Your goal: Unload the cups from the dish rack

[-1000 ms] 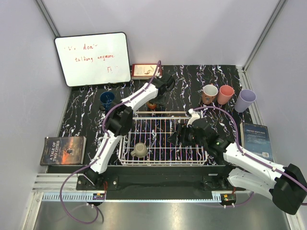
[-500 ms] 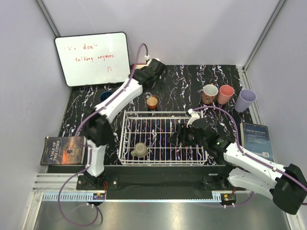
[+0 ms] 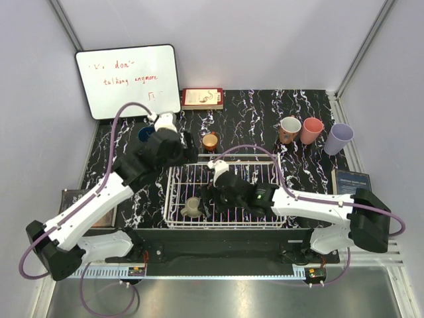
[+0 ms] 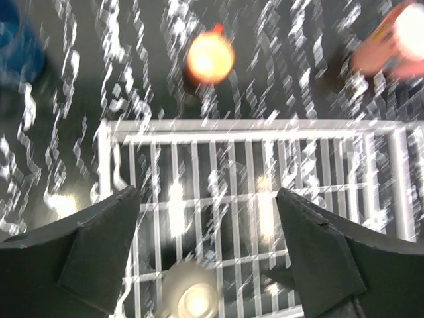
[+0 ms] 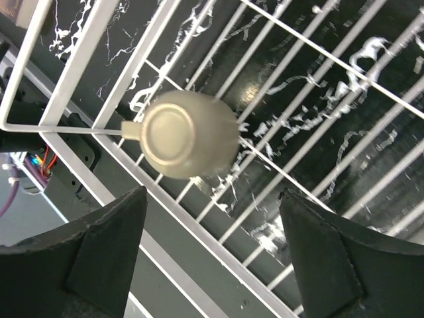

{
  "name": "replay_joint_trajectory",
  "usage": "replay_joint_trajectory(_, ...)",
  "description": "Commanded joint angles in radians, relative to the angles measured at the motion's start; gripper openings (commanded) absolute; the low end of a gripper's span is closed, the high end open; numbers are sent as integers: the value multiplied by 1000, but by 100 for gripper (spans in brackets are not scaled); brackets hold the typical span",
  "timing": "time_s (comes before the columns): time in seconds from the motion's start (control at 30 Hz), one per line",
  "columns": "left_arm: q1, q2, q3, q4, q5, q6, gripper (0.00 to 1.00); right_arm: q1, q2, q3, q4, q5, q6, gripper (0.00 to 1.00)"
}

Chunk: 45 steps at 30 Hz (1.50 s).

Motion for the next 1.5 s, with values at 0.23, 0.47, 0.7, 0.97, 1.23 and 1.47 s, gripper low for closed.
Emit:
replay_joint_trajectory(0.23,-58,-322,-221,-49,-73,-88,97,86,190,224,-38,108,-78,96)
replay_joint_trajectory(0.47,-56,-395,-279,-81,-80,-89,99,103,306,309,-81,115,-78,98)
replay_joint_trajectory(0.7,-58,-393,-299,-86,-86,-92,99,104,381,327,-119,125,-48,97)
replay_joint_trajectory(0.97,-58,-375,-307,-84,-85,-98,99,104,384,292,-121,113,-25,75)
replay_joint_trajectory(1.23,-58,-352,-305,-84,-80,-106,99,103,356,268,-124,118,-17,12)
replay_joint_trajectory(1.47,-58,-350,-308,-86,-85,-112,99,101,297,235,-144,274,11,0)
